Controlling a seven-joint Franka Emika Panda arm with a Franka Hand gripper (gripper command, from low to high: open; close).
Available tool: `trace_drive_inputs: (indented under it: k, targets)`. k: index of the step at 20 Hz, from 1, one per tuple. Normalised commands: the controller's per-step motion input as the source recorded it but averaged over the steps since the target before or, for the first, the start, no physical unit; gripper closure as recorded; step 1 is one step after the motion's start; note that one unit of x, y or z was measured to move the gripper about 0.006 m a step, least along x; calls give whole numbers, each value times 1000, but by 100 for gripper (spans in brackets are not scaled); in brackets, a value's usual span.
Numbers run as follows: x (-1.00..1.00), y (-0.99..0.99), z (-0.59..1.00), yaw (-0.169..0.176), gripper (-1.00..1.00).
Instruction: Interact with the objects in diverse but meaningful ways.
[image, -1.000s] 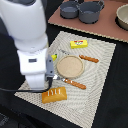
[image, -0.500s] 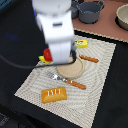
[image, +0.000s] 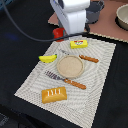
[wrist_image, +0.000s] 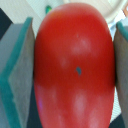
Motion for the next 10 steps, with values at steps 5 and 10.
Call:
trace_drive_inputs:
  k: [5,10]
  targets:
    - [-429,779,-432,53,100]
    - [-427,589,-545,48,100]
